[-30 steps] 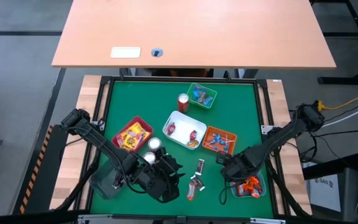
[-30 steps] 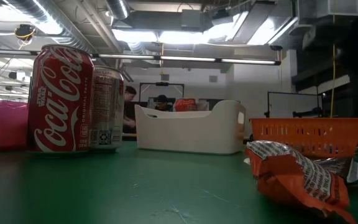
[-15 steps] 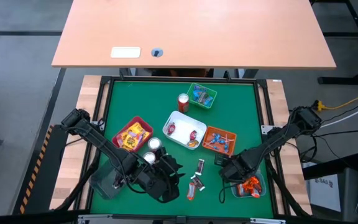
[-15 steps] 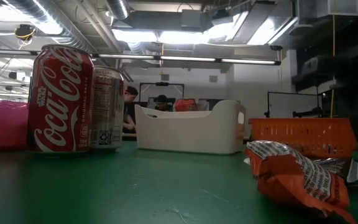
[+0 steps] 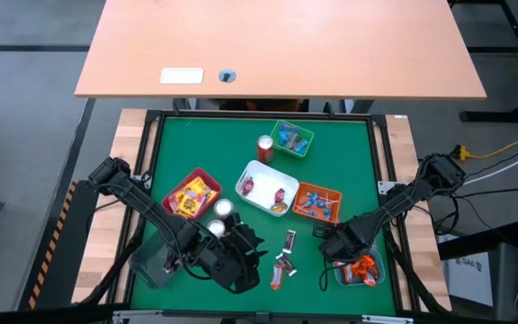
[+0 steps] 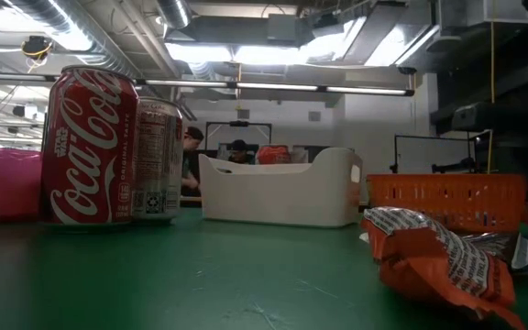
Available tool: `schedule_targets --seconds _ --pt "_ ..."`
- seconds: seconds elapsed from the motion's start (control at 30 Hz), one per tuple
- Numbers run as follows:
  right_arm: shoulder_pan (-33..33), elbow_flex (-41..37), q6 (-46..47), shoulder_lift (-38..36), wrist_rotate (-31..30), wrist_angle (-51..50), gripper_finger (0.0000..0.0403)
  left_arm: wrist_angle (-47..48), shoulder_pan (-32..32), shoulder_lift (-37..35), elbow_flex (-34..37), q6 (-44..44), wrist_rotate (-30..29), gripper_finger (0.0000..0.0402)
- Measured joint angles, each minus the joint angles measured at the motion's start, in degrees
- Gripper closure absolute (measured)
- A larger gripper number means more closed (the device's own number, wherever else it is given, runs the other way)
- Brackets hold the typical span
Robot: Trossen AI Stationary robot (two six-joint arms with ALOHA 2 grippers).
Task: Sort candy
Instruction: Put the orange chocolate into the blue bin
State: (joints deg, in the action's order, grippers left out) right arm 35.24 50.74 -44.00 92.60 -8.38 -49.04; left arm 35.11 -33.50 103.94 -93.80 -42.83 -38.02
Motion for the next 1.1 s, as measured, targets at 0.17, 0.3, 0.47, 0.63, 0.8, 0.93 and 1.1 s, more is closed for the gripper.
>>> schedule_targets --seconds 0.17,0.3,0.47,0.63,0.8,0.93,1.1 --pt "0.00 0.02 0.04 -0.04 0.00 -0.07 0.0318 -0.02 0.00 0.00 0.00 0.00 0.00 0.0273" --pt "0.00 0.20 0.15 -0.09 -1.30 -0.72 0.0342 0.00 0.00 0.00 0.00 0.00 0.00 0.0273" --pt "0.00 3.89 0.35 -0.11 -2.72 -5.39 0.0346 -0.02 0.00 0.00 0.00 -0.02 0.00 0.0273" --pt "0.04 9.64 6.75 -0.11 -2.27 -11.33 0.0347 0.00 0.00 0.00 0.00 -0.02 0.01 0.0273" --pt "0.04 16.82 15.57 -0.13 3.86 -18.23 0.0347 0.00 -0.02 0.00 0.00 -0.02 0.00 0.0273" --pt "0.04 22.45 24.83 -0.15 9.04 -22.24 0.0347 0.00 -0.01 0.00 0.00 0.00 0.00 0.0273" --pt "0.04 27.01 38.85 -0.20 20.69 -22.84 0.0347 -0.02 0.00 0.00 0.00 0.00 0.00 0.0273"
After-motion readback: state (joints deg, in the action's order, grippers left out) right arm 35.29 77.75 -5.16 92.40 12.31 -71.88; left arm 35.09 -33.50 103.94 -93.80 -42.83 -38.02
